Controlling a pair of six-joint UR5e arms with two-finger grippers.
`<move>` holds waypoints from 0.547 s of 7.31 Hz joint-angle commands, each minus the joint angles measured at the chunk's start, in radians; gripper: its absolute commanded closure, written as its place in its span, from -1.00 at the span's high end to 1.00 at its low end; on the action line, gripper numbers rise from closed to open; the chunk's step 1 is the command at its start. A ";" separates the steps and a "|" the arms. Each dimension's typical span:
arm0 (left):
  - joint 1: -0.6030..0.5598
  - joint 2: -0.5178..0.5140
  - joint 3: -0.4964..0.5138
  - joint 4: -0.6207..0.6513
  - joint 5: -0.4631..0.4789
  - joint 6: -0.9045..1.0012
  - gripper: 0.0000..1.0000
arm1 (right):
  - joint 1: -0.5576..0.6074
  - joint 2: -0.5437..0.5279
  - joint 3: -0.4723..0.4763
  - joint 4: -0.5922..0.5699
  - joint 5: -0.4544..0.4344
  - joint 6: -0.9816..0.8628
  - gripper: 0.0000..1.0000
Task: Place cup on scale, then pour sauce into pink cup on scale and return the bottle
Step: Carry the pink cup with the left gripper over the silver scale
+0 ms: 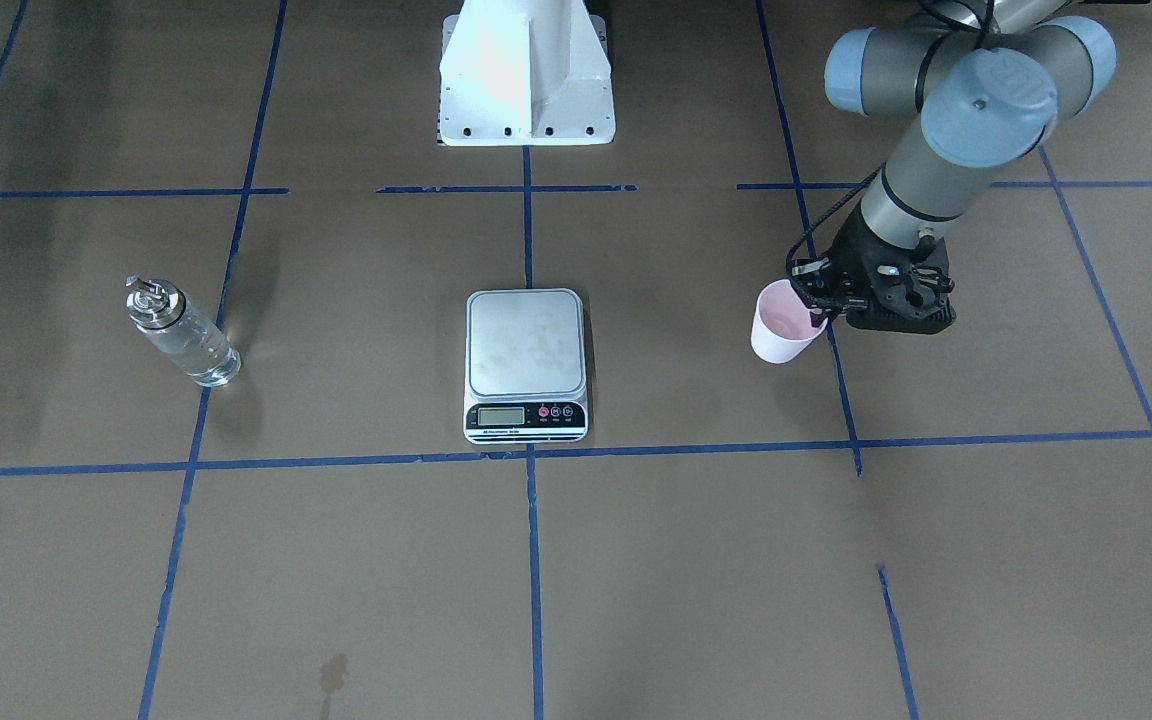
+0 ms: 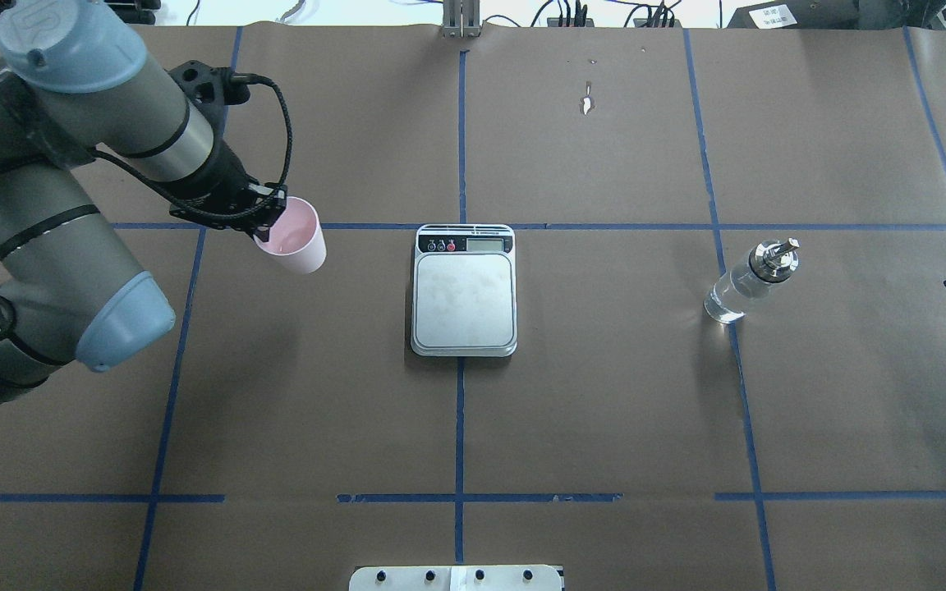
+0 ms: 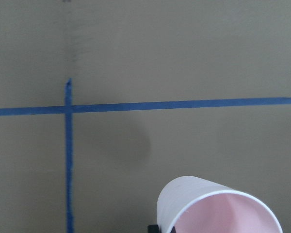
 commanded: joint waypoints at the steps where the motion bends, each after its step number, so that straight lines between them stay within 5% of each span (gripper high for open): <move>1: 0.073 -0.182 0.145 -0.002 0.024 -0.092 -1.00 | 0.000 0.000 0.000 0.000 -0.001 0.000 1.00; 3: 0.131 -0.343 0.310 -0.005 0.088 -0.149 -1.00 | 0.000 0.000 0.000 0.000 -0.001 0.002 1.00; 4: 0.145 -0.344 0.319 -0.005 0.112 -0.149 -1.00 | 0.000 0.000 0.000 0.000 -0.001 0.003 1.00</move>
